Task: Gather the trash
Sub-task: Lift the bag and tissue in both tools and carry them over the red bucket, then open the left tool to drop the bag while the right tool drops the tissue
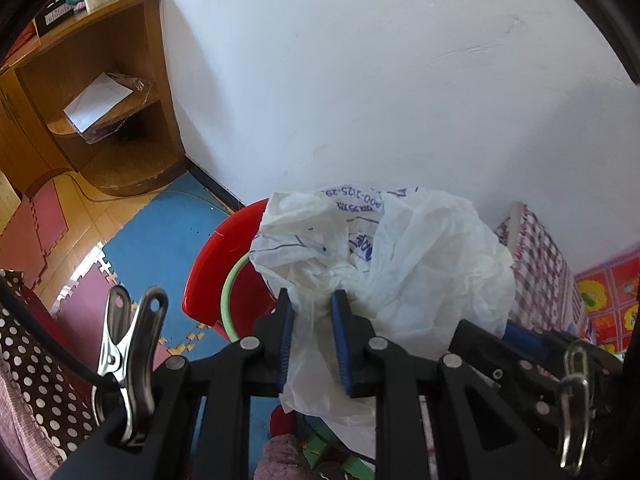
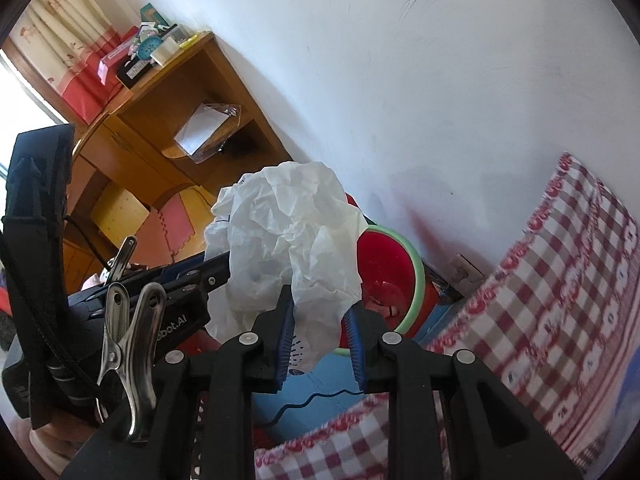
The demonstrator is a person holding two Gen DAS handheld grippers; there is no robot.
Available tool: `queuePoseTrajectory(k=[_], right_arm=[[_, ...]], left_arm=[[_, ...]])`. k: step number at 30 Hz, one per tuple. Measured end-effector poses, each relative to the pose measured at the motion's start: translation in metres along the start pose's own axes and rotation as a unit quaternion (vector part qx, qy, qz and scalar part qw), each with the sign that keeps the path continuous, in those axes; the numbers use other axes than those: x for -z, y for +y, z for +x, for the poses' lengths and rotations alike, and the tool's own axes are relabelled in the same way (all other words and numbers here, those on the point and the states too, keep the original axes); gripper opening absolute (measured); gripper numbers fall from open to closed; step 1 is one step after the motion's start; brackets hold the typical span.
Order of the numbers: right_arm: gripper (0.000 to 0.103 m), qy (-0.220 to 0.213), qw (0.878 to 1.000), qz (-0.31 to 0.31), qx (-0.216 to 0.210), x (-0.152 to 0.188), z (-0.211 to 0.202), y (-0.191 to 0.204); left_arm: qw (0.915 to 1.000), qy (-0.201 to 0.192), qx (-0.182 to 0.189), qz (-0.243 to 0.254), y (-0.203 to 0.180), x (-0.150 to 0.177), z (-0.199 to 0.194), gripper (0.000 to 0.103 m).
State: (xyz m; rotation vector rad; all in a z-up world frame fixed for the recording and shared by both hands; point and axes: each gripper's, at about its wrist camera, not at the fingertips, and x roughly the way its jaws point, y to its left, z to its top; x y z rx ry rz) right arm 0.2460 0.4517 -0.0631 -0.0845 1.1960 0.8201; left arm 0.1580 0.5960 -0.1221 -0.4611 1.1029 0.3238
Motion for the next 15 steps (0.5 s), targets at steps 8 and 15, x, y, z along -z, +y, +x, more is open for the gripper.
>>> queuePoseTrajectory(k=[8,15], right_arm=[[0.026,0.017,1.000,-0.003,0.007,-0.018,0.024,-0.001],[0.026,0.031,0.999,0.013,0.011,-0.022,0.039,-0.007]], left_arm=[[0.9998,0.015,-0.007,-0.005,0.005,-0.012,0.027,0.020],[0.9994,0.029,-0.010,-0.016,0.006,-0.014,0.041,0.020]])
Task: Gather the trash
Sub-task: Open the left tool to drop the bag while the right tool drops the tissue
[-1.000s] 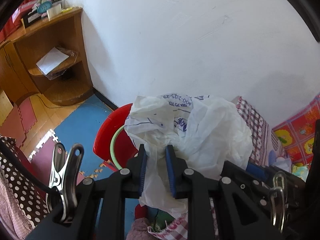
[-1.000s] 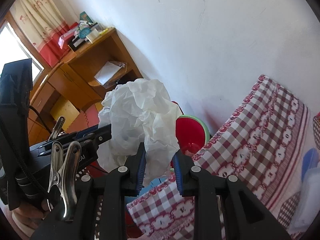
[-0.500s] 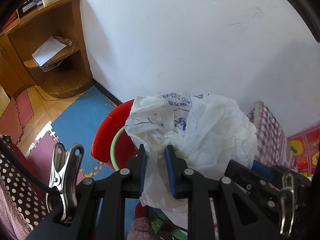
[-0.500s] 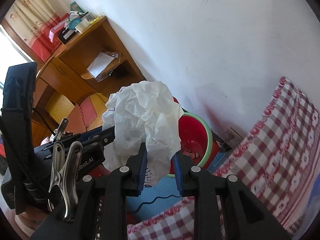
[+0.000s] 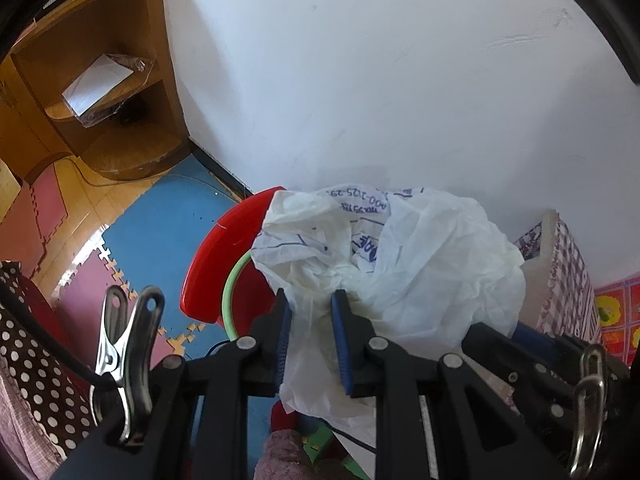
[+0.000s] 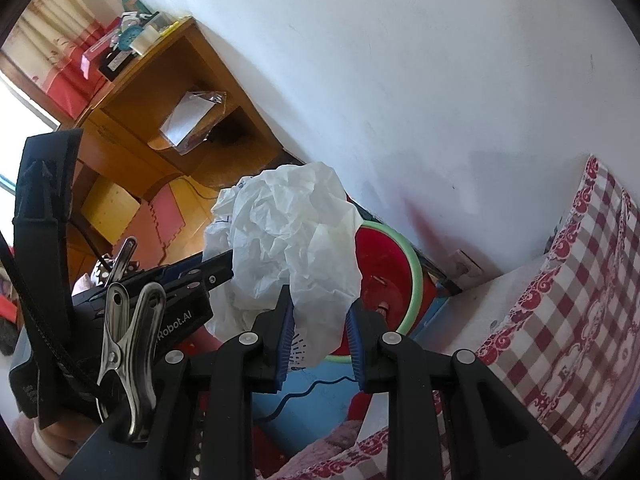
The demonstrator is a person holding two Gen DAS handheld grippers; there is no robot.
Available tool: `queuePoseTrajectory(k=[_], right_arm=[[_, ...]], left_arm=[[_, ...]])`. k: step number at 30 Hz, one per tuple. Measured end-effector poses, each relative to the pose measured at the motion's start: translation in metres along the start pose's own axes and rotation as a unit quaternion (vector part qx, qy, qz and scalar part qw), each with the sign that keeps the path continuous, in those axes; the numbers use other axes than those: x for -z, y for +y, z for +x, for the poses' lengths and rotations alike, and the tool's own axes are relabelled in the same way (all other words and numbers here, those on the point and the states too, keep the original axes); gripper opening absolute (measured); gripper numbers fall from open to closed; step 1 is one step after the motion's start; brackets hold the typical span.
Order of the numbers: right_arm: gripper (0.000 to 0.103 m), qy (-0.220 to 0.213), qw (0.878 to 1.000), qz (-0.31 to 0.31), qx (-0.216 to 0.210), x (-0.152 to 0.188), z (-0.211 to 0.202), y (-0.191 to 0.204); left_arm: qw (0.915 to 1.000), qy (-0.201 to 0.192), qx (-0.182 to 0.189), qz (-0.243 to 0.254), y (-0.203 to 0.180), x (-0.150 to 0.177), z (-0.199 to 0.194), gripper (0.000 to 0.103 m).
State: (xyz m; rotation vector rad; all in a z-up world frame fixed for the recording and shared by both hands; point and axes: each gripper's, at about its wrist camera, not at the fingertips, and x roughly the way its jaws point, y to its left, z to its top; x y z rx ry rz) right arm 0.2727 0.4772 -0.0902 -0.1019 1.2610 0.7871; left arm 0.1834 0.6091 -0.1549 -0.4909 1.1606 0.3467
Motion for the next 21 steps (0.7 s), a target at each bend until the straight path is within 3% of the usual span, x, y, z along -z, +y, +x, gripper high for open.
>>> queuePoseTrajectory(k=[9,21], right_arm=[[0.029,-0.003,1.000,0.017,0.012,-0.0004,0.0010,-0.0077],[0.034,-0.005,1.000,0.019,0.017,0.0036,0.0009,-0.0081]], left_arm=[[1.0000,0.003,0.001,0.000,0.0029,-0.0019,0.0027,0.038],[1.0000,0.000,0.001,-0.001,0.0092,-0.0013,-0.0028,0.039]])
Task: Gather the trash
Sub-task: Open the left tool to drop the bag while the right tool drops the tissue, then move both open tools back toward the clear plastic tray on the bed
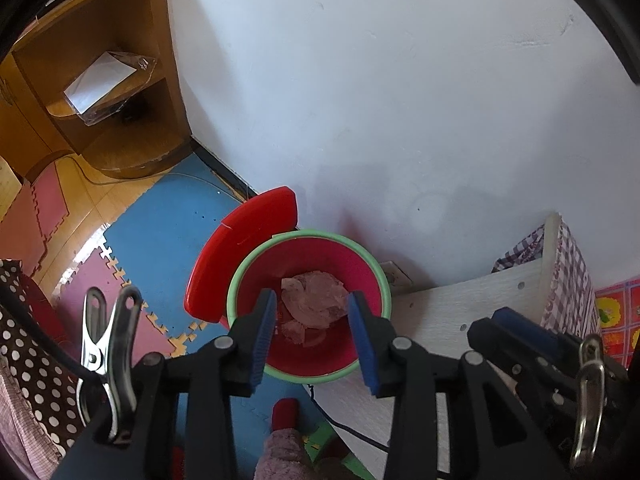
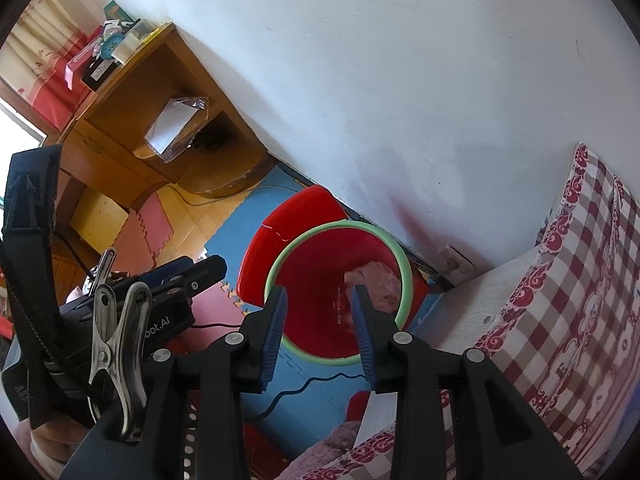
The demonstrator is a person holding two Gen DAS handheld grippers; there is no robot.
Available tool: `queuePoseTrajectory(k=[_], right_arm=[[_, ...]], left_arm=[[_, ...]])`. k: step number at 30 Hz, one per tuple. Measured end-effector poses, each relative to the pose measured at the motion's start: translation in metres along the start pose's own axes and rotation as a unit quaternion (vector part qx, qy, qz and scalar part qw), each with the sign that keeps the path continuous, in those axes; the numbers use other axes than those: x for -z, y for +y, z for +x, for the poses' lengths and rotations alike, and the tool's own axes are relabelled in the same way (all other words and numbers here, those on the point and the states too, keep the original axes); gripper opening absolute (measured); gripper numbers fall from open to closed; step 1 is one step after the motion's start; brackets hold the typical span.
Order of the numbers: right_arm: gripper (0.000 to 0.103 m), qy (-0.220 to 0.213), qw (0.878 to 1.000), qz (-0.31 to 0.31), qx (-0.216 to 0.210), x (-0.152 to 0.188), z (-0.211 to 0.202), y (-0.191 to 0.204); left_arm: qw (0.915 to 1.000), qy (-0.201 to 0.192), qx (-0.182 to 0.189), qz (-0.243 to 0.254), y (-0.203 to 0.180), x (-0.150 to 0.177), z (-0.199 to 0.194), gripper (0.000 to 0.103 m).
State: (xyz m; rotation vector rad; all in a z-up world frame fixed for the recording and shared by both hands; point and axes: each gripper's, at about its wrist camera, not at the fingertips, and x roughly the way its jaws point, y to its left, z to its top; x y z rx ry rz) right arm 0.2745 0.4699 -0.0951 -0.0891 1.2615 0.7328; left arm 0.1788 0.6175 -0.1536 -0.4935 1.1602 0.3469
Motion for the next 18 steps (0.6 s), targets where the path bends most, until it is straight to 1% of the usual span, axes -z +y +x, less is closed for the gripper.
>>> queuePoseTrajectory(k=[5,18], right_arm=[[0.034,-0.003,1.000,0.001,0.000,0.003,-0.003,0.001],[0.034,-0.019,1.000,0.010,-0.002,0.014,-0.020,0.001]], left_arm=[[1.0000,0.000,0.001,0.000,0.000,0.000,0.000,0.039],[0.9997,-0.003,0.010,0.020,-0.009,0.008,-0.014,0.039]])
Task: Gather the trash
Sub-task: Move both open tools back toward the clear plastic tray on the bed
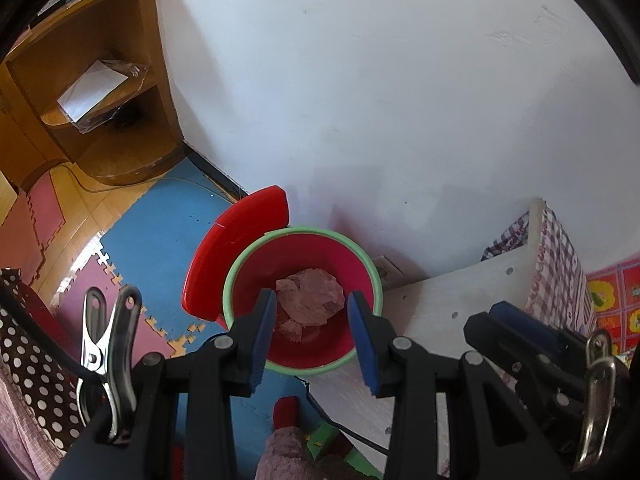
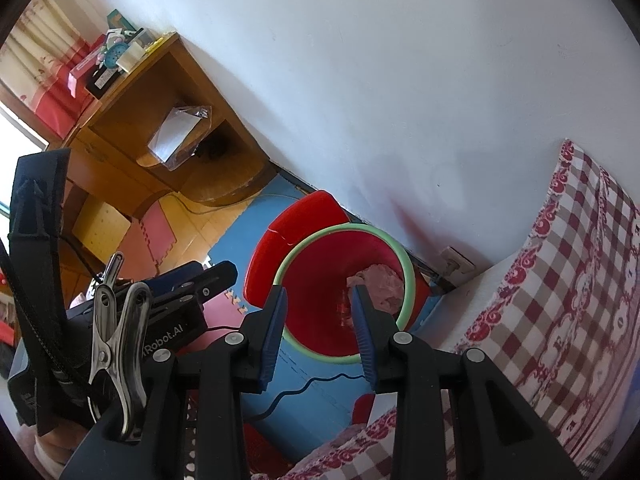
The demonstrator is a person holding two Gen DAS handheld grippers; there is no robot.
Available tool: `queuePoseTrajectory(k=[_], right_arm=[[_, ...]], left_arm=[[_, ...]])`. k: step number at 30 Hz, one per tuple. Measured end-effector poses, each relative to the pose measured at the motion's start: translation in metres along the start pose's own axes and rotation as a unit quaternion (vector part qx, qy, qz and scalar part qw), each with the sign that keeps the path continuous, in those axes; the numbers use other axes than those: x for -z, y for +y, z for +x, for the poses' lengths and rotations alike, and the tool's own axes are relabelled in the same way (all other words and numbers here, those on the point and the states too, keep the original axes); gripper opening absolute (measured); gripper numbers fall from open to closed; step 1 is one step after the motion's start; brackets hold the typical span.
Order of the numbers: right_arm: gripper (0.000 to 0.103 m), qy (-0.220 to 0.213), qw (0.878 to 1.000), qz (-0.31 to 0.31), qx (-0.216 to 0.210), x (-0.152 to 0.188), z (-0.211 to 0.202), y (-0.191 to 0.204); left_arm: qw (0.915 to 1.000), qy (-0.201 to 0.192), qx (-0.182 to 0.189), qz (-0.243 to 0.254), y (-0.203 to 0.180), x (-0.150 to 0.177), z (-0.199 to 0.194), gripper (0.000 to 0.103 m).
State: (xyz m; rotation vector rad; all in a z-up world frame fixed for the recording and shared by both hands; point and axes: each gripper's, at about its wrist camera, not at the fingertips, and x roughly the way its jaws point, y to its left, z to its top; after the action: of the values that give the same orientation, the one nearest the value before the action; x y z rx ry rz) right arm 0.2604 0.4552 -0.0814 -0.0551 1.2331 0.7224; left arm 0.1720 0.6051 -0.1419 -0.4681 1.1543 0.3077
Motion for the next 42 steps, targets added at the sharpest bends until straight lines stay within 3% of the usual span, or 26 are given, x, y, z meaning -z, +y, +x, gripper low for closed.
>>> queuePoseTrajectory(k=[19,42], right_arm=[[0.034,-0.043,0.999,0.005,-0.021,0.027,-0.065,0.011],[0.034,-0.064,0.994,-0.041,-0.080,0.084,-0.127,0.040]], left_arm=[[0.9994,-0.024,0.004,0.027,-0.016,0.026,-0.046,0.039],[0.9971,-0.068,-0.032,0.010,-0.017,0.077,-0.130,0.039]])
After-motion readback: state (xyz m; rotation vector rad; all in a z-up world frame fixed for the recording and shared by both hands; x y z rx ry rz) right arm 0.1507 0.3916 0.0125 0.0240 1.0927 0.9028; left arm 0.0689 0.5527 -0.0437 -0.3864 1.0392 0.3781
